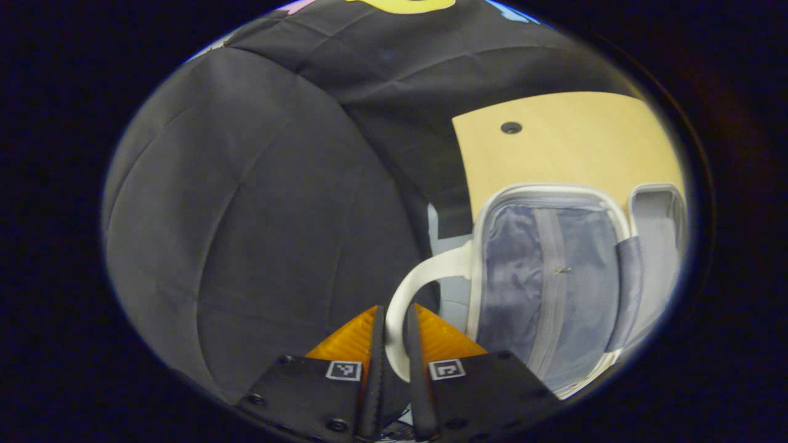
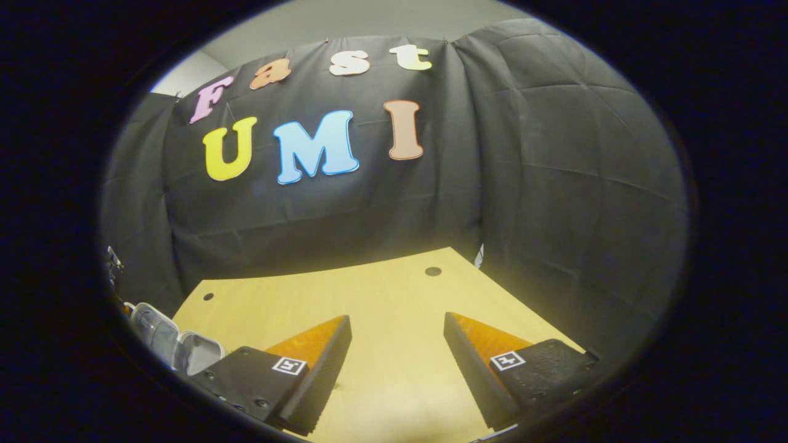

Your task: First open the suitcase, pack the skin care products into it, and then close the suitcase.

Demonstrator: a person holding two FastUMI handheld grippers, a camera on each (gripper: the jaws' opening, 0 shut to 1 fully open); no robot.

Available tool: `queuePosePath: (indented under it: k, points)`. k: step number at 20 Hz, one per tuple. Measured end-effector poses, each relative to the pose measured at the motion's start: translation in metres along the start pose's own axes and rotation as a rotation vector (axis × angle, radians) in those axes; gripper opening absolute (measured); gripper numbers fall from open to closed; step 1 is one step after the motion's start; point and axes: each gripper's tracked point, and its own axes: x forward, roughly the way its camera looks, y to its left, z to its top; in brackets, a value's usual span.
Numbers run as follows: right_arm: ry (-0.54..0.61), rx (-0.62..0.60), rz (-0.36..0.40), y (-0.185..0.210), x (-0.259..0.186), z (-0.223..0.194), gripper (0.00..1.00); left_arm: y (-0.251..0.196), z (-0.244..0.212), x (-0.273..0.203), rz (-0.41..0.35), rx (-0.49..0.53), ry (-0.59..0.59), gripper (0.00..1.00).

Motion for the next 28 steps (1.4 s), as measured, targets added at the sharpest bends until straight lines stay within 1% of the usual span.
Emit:
queuePosePath:
  k: [1, 2, 4, 5, 6, 7, 8, 11, 12, 13, 14, 17, 21, 23, 25, 26, 28]
  points:
    - [0.002, -0.005, 0.005, 0.001, 0.0, 0.0, 0.92, -0.004, -0.001, -0.003, -0.01, -0.003, -0.002, 0.28]
    - [0.004, -0.012, 0.008, 0.002, 0.002, -0.001, 0.93, -0.008, 0.0, -0.002, -0.019, -0.006, -0.025, 0.34]
    - [0.016, -0.021, 0.025, 0.011, 0.009, -0.002, 0.93, -0.016, 0.007, -0.013, -0.037, -0.016, -0.056, 0.65]
    - [0.028, -0.025, 0.04, 0.019, 0.011, -0.003, 0.93, -0.02, 0.014, -0.022, -0.038, -0.01, -0.083, 0.62]
    - [0.039, -0.035, 0.06, 0.025, 0.012, -0.009, 0.93, -0.027, 0.022, -0.034, -0.045, -0.001, -0.118, 0.84]
    - [0.05, -0.052, 0.08, 0.032, 0.011, -0.012, 0.93, -0.041, 0.033, -0.05, -0.075, 0.006, -0.166, 0.84]
    - [0.06, -0.071, 0.098, 0.036, 0.011, -0.016, 0.93, -0.058, 0.05, -0.074, -0.124, 0.008, -0.224, 0.84]
    - [0.088, -0.109, 0.166, 0.054, 0.007, -0.028, 0.93, -0.128, 0.086, -0.14, -0.262, 0.007, -0.358, 0.84]
    - [0.097, -0.118, 0.192, 0.061, 0.006, -0.032, 0.93, -0.151, 0.094, -0.159, -0.296, 0.014, -0.398, 0.89]
    - [0.108, -0.129, 0.211, 0.066, 0.004, -0.036, 0.93, -0.174, 0.1, -0.174, -0.331, 0.027, -0.431, 0.85]
    - [0.12, -0.141, 0.226, 0.068, 0.003, -0.041, 0.93, -0.201, 0.107, -0.195, -0.368, 0.035, -0.459, 0.91]
    - [0.157, -0.161, 0.261, 0.072, -0.001, -0.054, 0.93, -0.279, 0.115, -0.239, -0.507, 0.044, -0.538, 0.91]
    - [0.193, -0.163, 0.293, 0.075, -0.006, -0.065, 0.93, -0.358, 0.134, -0.284, -0.696, 0.009, -0.591, 0.91]
    - [0.206, -0.168, 0.304, 0.075, -0.007, -0.07, 0.93, -0.398, 0.138, -0.302, -0.784, -0.025, -0.592, 0.91]
    - [0.219, -0.177, 0.318, 0.076, -0.009, -0.074, 0.93, -0.442, 0.139, -0.321, -0.878, -0.034, -0.572, 0.91]
    - [0.226, -0.183, 0.323, 0.077, -0.009, -0.077, 0.93, -0.459, 0.14, -0.33, -0.899, -0.024, -0.571, 0.91]
    - [0.232, -0.187, 0.329, 0.075, -0.01, -0.077, 0.93, -0.489, 0.14, -0.341, -0.916, 0.009, -0.565, 0.95]
